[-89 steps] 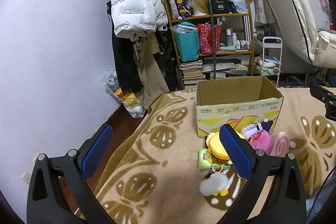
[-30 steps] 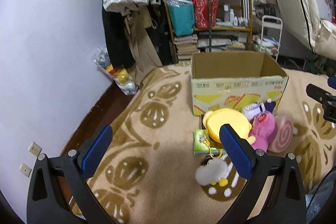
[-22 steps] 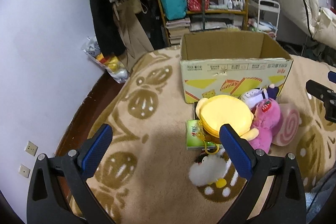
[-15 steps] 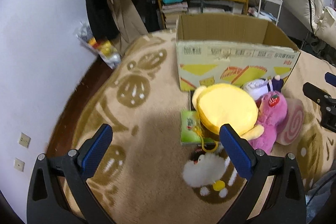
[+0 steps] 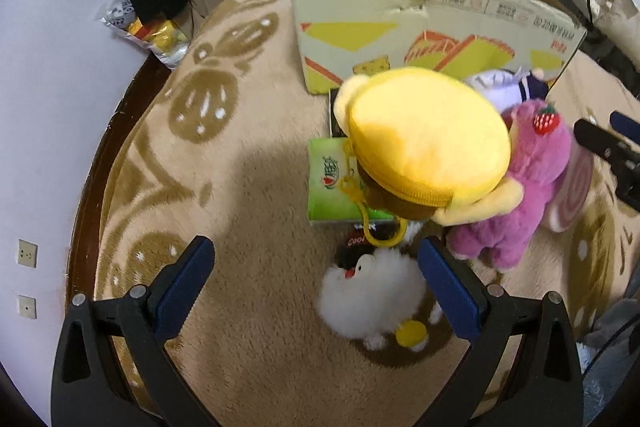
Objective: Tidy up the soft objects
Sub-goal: 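Grasp the white fluffy chick with the left tool while the right tool grasps the swirl roll, then carry the chick and swirl roll into the box and open both tools, then move both tools back toward the remaining toys beside the box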
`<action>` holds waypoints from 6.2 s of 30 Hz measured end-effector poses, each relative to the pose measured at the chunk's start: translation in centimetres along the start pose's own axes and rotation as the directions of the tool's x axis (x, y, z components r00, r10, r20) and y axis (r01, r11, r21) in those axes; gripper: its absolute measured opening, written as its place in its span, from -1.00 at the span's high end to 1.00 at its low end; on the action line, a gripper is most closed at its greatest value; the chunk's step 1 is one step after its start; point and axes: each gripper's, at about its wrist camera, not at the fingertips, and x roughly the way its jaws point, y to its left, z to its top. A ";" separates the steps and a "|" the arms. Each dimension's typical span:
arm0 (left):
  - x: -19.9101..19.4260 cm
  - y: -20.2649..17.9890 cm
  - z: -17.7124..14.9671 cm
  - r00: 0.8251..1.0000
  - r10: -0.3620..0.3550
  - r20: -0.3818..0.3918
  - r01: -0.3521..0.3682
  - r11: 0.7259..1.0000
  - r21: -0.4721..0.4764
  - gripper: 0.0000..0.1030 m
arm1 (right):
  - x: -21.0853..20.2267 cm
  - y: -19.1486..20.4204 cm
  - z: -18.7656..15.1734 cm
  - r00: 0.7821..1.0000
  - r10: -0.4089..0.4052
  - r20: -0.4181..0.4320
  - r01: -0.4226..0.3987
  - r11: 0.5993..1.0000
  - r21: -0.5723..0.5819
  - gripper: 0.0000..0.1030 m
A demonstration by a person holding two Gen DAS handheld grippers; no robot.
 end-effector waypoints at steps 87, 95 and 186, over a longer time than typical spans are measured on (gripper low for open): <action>-12.6 0.8 1.2 0.905 0.016 0.424 0.013 0.998 -0.067 0.32 | -13.4 0.1 4.0 0.902 0.079 0.424 -0.069 0.997 -0.038 0.72; -17.0 0.0 5.8 0.828 -0.009 0.560 0.008 1.000 0.004 0.31 | -14.8 0.2 7.5 0.865 0.079 0.496 -0.057 0.997 -0.058 0.72; -12.5 0.4 3.0 0.928 0.033 0.371 -0.045 0.999 0.023 -0.89 | -7.5 1.1 2.4 0.915 0.293 0.278 -0.318 0.947 0.048 -1.00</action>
